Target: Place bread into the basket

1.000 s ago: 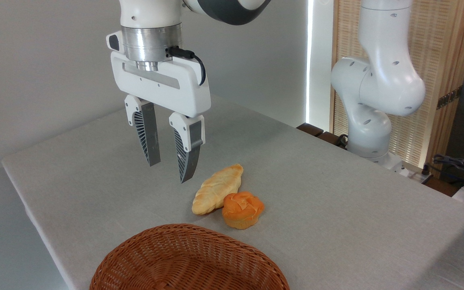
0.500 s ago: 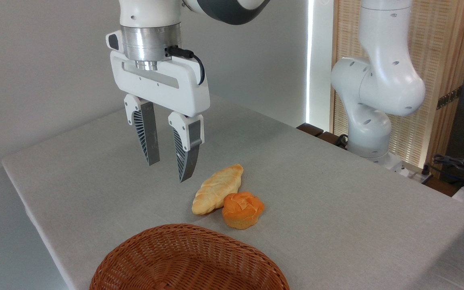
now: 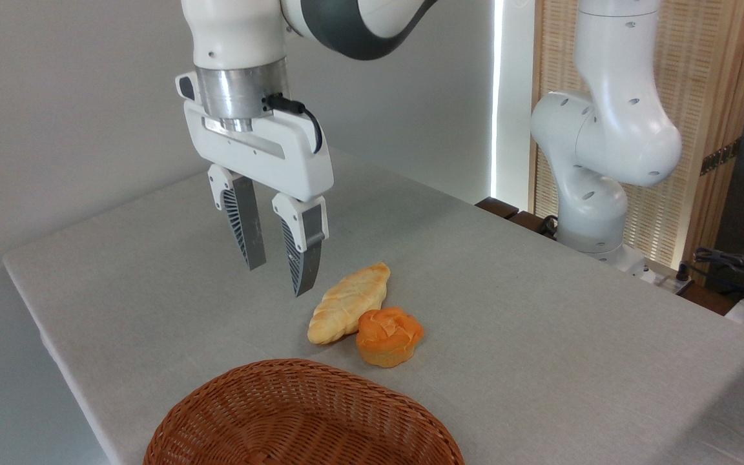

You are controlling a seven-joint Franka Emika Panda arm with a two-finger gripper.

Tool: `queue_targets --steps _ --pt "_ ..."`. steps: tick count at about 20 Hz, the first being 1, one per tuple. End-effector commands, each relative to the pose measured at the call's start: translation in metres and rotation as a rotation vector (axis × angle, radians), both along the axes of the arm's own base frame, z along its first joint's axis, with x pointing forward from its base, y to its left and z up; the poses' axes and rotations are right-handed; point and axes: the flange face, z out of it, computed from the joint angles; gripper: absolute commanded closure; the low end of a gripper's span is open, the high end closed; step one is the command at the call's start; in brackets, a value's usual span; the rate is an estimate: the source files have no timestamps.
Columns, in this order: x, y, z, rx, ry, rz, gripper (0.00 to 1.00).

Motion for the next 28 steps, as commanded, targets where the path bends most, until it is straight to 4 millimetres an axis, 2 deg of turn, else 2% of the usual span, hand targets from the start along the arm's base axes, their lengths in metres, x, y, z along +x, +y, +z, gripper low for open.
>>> queue_targets --steps 1,10,20,24,28 --pt "-0.010 -0.003 0.002 -0.015 0.015 0.004 0.00" --pt "-0.015 -0.003 -0.004 -0.011 0.058 0.001 0.00" --pt "-0.014 -0.003 -0.001 -0.012 0.057 0.013 0.00" --pt "-0.008 -0.002 0.008 -0.013 0.037 0.014 0.00" --pt "-0.006 -0.002 0.005 -0.013 0.040 0.013 0.00"
